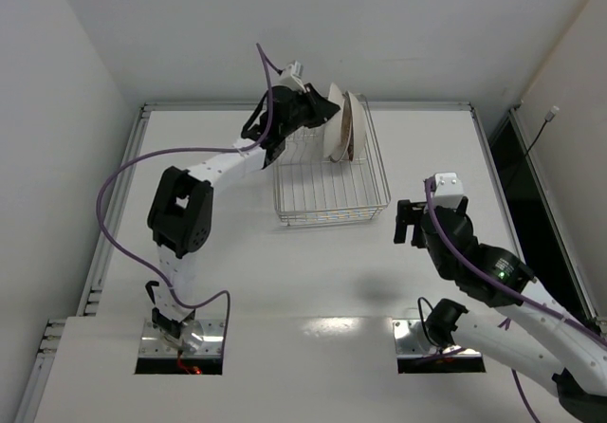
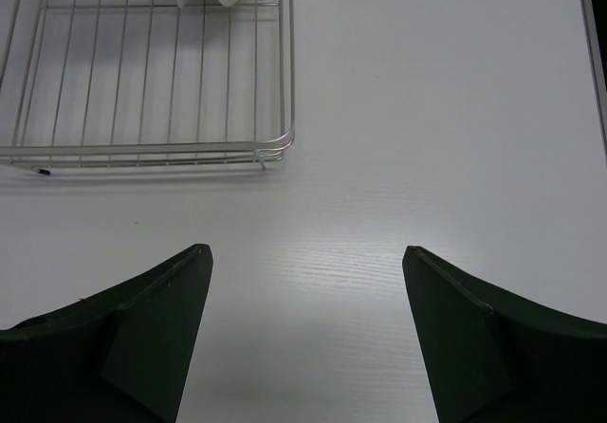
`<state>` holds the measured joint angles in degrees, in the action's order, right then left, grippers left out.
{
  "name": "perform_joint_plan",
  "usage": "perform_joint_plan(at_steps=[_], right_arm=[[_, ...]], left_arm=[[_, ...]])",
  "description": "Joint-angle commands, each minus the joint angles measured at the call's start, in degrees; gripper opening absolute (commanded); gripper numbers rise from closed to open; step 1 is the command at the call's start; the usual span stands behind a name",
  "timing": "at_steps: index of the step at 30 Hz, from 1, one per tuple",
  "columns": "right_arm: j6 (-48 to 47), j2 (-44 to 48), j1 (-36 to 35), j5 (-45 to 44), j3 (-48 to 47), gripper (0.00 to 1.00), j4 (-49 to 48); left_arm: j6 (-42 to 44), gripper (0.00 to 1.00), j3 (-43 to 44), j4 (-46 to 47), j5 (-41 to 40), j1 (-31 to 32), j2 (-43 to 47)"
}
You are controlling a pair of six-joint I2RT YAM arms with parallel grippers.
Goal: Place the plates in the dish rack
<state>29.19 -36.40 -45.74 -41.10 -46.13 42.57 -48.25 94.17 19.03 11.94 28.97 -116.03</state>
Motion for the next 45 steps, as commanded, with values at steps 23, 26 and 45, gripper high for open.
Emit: perform_joint_plan(at_steps=[23, 26, 45], right_arm=[[0.25, -0.77, -1.55, 0.5, 0.07, 0.81, -0.99], [0.25, -1.3, -1.55, 0.5, 0.07, 0.81, -0.99], [0.17, -6.57, -1.02, 4.88, -8.98, 1.0, 0.5]], left_arm=[[-2.99, 0.04, -1.8, 16.39, -20.73, 6.01, -1.48], [-2.99, 0.16, -1.28, 14.81, -19.25, 6.01, -1.48], [9.56, 1.0, 16.2, -8.91, -8.88, 7.59, 9.93]])
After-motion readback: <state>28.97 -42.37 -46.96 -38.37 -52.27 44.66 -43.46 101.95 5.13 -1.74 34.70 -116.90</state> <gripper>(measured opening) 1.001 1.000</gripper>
